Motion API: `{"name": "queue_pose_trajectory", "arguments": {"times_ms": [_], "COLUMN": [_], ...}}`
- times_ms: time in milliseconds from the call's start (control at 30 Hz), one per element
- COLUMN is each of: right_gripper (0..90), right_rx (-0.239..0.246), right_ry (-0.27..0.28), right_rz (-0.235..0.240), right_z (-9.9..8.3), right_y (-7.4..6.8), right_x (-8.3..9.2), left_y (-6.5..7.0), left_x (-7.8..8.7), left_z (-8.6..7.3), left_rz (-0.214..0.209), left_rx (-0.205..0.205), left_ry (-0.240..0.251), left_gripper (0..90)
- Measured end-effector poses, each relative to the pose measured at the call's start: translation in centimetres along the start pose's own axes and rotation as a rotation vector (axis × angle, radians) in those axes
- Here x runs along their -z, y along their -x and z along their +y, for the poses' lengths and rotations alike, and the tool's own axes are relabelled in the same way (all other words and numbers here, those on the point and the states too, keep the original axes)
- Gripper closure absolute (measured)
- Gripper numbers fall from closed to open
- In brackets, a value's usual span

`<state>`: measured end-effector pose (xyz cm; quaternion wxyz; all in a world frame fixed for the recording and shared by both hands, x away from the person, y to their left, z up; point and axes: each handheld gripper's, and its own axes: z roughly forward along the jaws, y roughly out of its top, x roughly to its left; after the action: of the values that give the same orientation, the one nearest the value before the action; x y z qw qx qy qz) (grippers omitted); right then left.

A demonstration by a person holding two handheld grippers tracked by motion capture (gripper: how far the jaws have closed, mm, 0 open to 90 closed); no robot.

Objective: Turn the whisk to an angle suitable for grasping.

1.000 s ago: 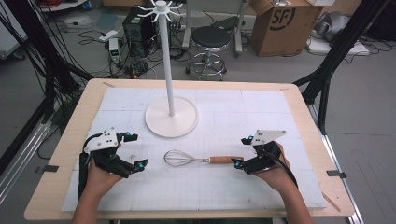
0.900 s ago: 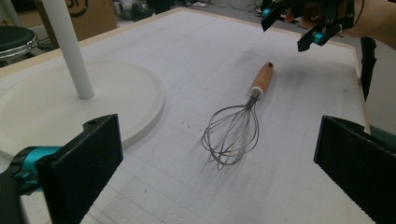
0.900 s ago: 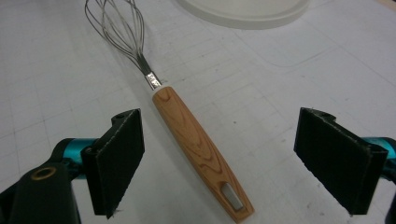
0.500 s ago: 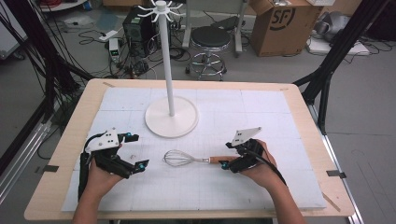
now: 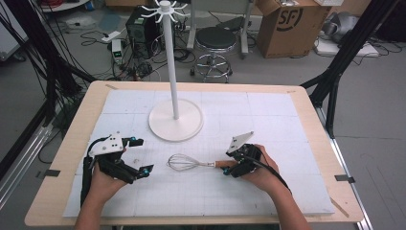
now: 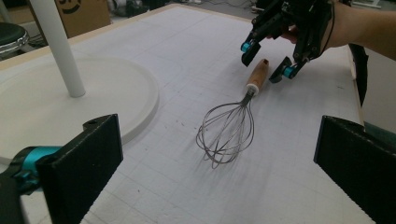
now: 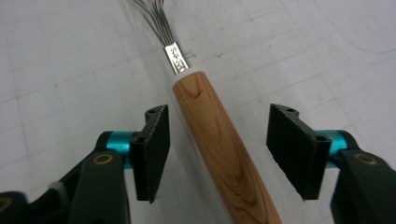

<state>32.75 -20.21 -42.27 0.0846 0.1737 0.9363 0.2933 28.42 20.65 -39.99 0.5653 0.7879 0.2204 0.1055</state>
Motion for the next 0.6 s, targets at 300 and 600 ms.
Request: {"name": "queue_pose_trajectory", "arguments": {"times_ms": [300,600], "right_gripper": [56.5,68.0], "right_rx": [0.038,0.116], "right_ry": [-0.045,-0.033], "right_rz": [0.028,0.087], "right_z": [0.3,0.8], "right_y": [-0.3,-1.1], "right_x": [-1.3,-1.3], "left_y": [0.0,0.1], "left_x": [-0.2,-0.2], "left_z": [-0.1,0.0], "left_rz": [-0.007,-0.006], "left_rx": [0.001,-0.001], "left_ry": [-0.003,-0.009], "left_gripper": [1.8,1.8]}}
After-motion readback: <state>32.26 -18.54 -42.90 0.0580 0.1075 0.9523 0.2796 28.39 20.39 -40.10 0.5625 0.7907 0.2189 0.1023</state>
